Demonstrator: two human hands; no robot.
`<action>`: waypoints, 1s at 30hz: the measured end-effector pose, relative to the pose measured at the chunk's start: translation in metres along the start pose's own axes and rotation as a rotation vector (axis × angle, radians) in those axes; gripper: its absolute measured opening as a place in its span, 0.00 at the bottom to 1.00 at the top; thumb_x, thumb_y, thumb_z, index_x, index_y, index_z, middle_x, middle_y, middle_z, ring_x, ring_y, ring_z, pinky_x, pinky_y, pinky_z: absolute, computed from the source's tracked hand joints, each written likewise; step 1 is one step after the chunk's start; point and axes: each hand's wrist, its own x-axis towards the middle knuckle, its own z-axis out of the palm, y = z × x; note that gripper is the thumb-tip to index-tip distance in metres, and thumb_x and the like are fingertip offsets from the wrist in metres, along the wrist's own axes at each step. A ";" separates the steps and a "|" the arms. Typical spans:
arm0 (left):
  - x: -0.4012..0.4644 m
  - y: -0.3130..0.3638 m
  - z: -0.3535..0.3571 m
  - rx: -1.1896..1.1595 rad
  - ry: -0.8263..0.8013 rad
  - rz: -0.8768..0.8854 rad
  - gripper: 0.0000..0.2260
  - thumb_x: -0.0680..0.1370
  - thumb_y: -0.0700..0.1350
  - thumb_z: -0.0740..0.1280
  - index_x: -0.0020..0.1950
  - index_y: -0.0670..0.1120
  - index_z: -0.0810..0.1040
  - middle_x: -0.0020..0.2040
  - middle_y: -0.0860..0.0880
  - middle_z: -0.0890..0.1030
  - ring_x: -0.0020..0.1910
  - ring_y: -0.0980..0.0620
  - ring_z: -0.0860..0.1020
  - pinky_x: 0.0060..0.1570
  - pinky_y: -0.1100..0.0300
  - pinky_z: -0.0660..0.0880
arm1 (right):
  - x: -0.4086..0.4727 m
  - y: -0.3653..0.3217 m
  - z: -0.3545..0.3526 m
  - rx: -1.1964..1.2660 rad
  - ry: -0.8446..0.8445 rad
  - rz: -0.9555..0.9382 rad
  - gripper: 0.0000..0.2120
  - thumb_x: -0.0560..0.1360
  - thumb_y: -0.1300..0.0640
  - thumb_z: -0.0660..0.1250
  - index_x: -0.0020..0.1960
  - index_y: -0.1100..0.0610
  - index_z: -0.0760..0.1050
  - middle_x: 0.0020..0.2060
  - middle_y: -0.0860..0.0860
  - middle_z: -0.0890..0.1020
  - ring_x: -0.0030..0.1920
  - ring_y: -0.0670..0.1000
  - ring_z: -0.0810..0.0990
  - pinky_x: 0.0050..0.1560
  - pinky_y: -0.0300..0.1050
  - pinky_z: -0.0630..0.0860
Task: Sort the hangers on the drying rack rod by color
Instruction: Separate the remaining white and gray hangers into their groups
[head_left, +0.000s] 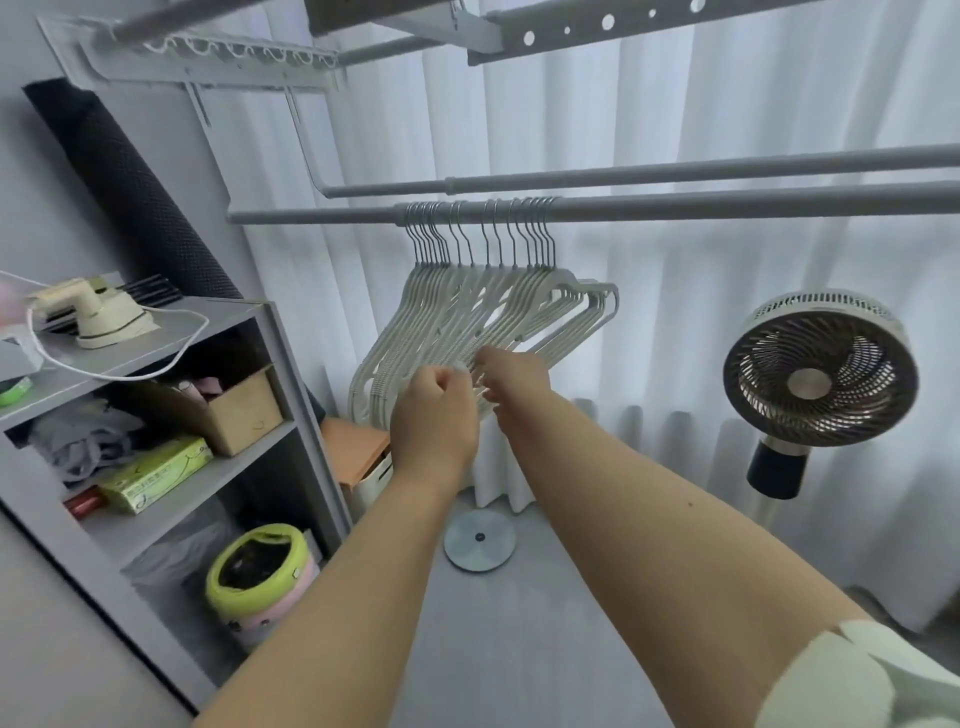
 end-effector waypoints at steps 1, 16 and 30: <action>0.001 -0.001 0.001 0.011 -0.007 0.007 0.10 0.81 0.50 0.57 0.42 0.50 0.73 0.41 0.52 0.76 0.43 0.49 0.73 0.40 0.56 0.67 | 0.000 0.000 -0.001 0.009 0.012 -0.009 0.05 0.67 0.56 0.65 0.37 0.58 0.72 0.35 0.54 0.77 0.38 0.56 0.77 0.41 0.46 0.72; -0.008 0.023 0.048 -0.036 -0.253 -0.003 0.09 0.78 0.41 0.56 0.41 0.46 0.74 0.35 0.45 0.74 0.36 0.48 0.71 0.38 0.55 0.67 | -0.017 0.029 -0.067 0.148 0.139 -0.206 0.08 0.72 0.54 0.61 0.39 0.59 0.74 0.31 0.51 0.78 0.34 0.54 0.75 0.41 0.50 0.73; -0.073 0.070 0.103 -0.194 -0.384 0.065 0.14 0.82 0.45 0.54 0.52 0.44 0.79 0.37 0.43 0.80 0.25 0.50 0.74 0.20 0.67 0.67 | -0.051 0.044 -0.175 0.297 0.312 -0.308 0.16 0.73 0.57 0.65 0.60 0.51 0.74 0.33 0.50 0.78 0.33 0.49 0.74 0.36 0.44 0.70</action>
